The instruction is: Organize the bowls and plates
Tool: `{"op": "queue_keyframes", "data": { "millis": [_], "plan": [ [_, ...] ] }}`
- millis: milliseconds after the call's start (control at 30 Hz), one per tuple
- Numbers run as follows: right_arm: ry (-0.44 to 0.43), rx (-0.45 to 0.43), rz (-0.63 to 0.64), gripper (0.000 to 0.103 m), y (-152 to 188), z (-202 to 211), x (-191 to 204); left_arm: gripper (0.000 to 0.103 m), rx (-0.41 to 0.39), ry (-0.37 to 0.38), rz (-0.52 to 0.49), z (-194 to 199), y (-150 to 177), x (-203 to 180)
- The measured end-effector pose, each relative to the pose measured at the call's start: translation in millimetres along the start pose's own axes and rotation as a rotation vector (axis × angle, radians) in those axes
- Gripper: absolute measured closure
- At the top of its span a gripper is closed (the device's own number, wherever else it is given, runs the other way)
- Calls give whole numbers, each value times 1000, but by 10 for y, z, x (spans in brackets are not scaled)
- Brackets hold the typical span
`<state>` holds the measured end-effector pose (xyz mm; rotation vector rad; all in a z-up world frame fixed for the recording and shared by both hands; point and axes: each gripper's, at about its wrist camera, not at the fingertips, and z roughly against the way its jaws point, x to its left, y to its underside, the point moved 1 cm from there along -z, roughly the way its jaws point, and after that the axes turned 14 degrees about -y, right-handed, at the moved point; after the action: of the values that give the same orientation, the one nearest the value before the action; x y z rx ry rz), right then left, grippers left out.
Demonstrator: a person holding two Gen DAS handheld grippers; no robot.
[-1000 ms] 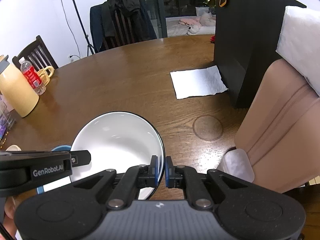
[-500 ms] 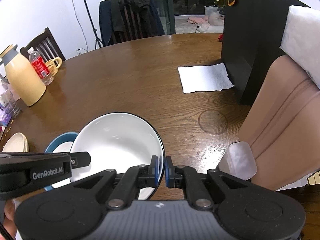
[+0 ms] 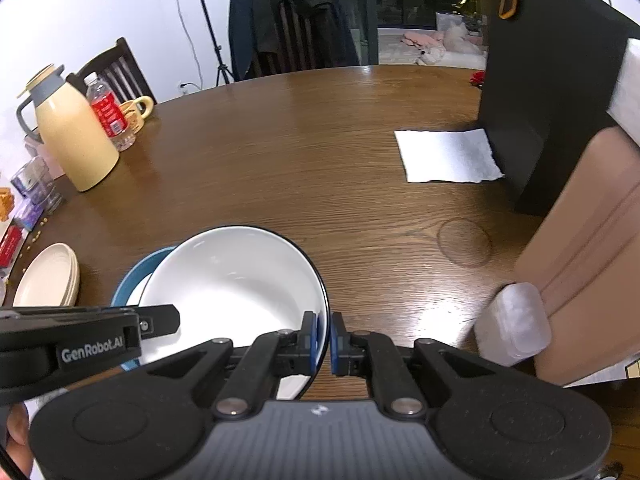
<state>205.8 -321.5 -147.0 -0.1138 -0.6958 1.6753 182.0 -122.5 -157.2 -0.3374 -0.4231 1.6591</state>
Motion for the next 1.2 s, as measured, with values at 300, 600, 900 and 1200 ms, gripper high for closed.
{"op": "queue_keyframes", "data": {
  "millis": [300,600,900,1200],
  "plan": [
    [-19,18,31,96,-15,-105,240,97,1,-17,37,-17,-5,246],
    [-39,31,59,96,-80,-227,457,97,4,-34,69,-43,-50,481],
    [-54,45,78,96,-138,-354,625,97,10,-46,93,-96,-100,679],
    [-60,65,88,96,-168,-503,739,97,25,-53,114,-188,-131,820]
  ]
}}
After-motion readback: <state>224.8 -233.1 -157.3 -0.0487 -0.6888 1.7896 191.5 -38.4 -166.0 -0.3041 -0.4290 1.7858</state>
